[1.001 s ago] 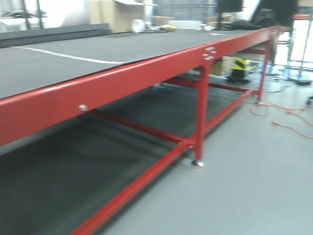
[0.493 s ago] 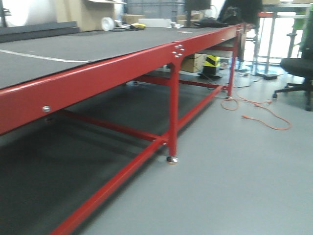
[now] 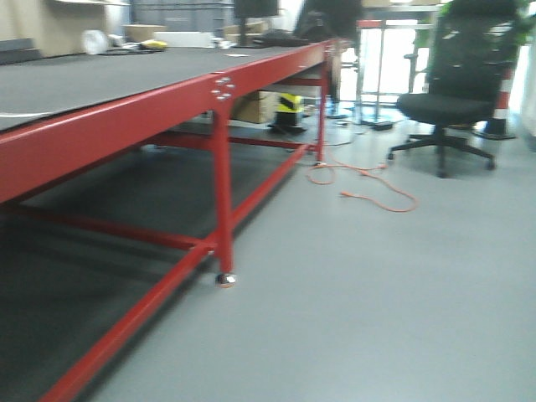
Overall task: Grab PVC pipe and place in blue bin
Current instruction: 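Drive the base toward the shelves of blue bins carrying both clamps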
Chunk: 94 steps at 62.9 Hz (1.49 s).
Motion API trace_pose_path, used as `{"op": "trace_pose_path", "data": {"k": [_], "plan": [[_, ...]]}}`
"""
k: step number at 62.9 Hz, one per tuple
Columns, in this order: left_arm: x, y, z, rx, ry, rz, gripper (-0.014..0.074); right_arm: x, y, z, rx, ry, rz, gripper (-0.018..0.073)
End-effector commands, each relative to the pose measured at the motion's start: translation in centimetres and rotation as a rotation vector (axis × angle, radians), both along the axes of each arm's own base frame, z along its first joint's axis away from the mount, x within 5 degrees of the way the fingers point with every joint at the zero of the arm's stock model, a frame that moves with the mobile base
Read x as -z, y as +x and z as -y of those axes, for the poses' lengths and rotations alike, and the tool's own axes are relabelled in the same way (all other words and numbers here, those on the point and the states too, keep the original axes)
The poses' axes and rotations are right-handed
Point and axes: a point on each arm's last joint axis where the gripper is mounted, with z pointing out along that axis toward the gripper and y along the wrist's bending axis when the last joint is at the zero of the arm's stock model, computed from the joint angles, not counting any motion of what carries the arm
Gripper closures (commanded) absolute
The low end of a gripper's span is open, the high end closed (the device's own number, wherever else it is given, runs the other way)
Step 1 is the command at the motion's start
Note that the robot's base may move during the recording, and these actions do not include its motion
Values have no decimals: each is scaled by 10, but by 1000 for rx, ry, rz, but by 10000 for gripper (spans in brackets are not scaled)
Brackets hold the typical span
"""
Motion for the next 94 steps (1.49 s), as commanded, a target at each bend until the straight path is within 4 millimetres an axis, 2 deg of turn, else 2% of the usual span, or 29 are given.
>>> {"op": "trace_pose_path", "data": {"k": [1,94], "plan": [[-3,-2,0,-5,-18,36,707,-1,0,1,10,-4,26,728],[-3,-2,0,-5,-18,36,707,-1,0,1,10,-4,26,728]]}}
